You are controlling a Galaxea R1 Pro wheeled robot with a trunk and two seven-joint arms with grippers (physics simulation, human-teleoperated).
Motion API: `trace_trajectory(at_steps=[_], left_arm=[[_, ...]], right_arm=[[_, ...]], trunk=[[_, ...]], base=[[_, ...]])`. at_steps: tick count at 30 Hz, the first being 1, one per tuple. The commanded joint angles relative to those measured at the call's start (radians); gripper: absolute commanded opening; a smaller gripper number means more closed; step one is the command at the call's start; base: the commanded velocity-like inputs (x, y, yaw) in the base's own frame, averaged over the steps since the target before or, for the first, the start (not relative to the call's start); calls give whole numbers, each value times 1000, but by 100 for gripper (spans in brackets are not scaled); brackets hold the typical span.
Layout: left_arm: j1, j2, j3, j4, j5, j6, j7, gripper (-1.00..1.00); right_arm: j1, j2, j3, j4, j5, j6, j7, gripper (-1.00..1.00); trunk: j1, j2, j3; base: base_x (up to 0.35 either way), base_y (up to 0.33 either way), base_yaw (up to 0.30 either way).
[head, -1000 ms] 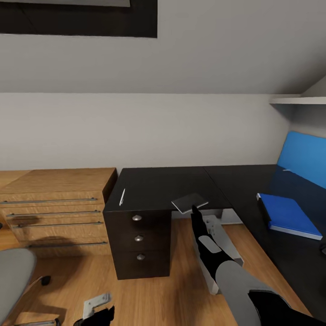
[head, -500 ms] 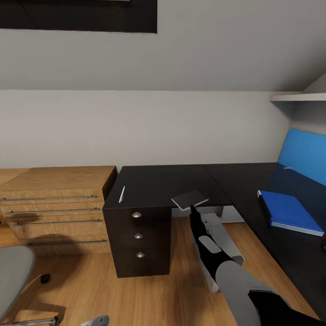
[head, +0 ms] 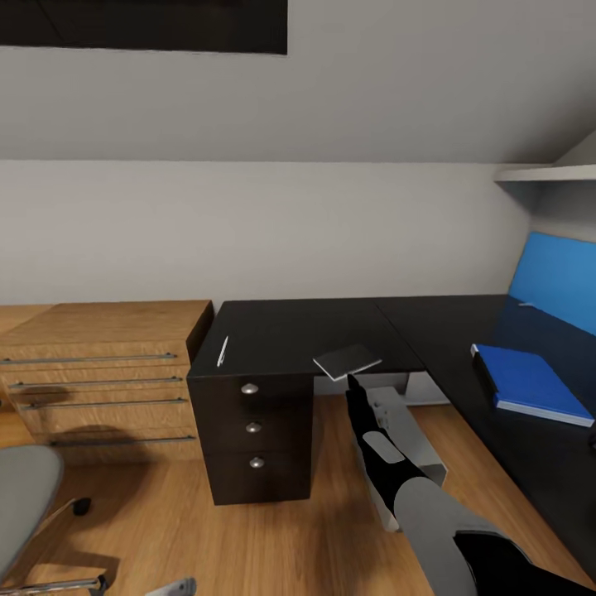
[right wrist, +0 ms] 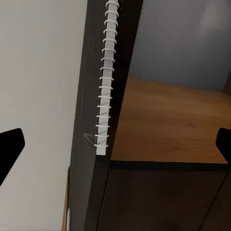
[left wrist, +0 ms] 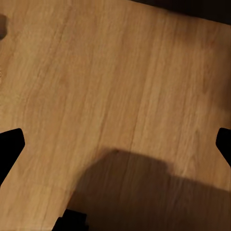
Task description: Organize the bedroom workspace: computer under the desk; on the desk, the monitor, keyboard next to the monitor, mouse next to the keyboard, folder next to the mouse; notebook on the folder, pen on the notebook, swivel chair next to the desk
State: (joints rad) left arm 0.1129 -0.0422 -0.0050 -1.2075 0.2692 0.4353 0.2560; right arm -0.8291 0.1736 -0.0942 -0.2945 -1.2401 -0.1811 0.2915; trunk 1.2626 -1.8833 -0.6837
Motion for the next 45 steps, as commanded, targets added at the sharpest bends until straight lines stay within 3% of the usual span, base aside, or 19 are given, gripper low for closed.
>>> trace_trajectory(at_steps=[1,5,9,20,28,45], left_arm=[[0,0,0,0,10,-8,7,100],[0,1,-1,8,10,-49,8,100],[0,1,-1,11,10,-63,8,100],[0,4,1,37,11,-71,7,100],[1,25,1,60,11,-76,5,100],[1,27,1,61,12,-75,5,100]], right_arm=[[-1,1,-6,2,-6,1,13,100],[-1,1,-6,2,-7,1,28,100],[-1,1,-6,2,-7,2,33,100],[-1,1,-5,2,-7,2,35,100],[-1,1,-5,0,-8,2,35,100],[-1,1,-5,4,-11,35,30,100]], trunk=[[4,-8,-4],[19,-36,-17],[19,-36,-17],[19,-36,-17],[19,-36,-17],[19,-36,-17]], base=[[0,0,0],[0,0,0],[0,0,0],[0,0,0],[75,0,0],[83,0,0]])
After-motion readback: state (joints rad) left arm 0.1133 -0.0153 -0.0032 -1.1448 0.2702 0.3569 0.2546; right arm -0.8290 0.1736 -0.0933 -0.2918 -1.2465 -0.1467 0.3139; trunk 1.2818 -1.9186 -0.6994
